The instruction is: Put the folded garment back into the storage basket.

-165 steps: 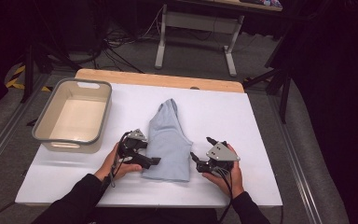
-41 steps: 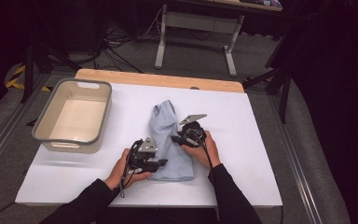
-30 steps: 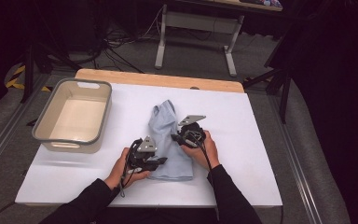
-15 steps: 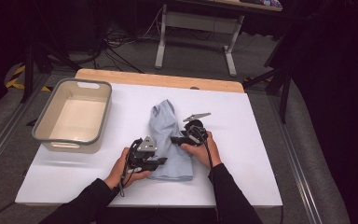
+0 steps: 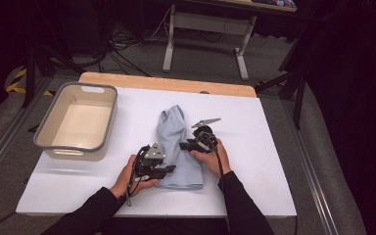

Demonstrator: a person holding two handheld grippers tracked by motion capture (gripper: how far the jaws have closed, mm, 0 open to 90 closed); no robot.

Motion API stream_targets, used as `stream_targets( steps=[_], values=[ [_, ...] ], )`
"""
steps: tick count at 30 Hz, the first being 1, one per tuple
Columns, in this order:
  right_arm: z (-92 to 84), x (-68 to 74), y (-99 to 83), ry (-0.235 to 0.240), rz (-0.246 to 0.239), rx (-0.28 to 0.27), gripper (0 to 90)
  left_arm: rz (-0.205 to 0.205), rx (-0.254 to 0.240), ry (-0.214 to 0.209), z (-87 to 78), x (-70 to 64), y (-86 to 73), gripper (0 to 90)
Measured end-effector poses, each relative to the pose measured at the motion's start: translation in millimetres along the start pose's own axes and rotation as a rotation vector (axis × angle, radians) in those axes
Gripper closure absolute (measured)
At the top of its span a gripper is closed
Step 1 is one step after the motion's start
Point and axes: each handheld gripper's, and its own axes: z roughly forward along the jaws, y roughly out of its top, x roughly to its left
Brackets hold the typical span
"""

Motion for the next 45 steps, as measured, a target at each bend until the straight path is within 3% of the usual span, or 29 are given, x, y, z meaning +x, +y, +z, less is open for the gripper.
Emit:
stream_targets(
  steps=[19, 45],
  values=[
    [-18.3, 17.9, 6.6, -0.110, -0.104, -0.057, 74.8, 0.026, -0.037, 0.012, -7.3, 0.2, 4.4, 71.8],
    [-39.3, 32.1, 17.2, -0.152, -0.163, -0.177, 74.7, 0.118, -0.084, 0.049, -27.6, 3.6, 14.6, 74.2]
  ],
)
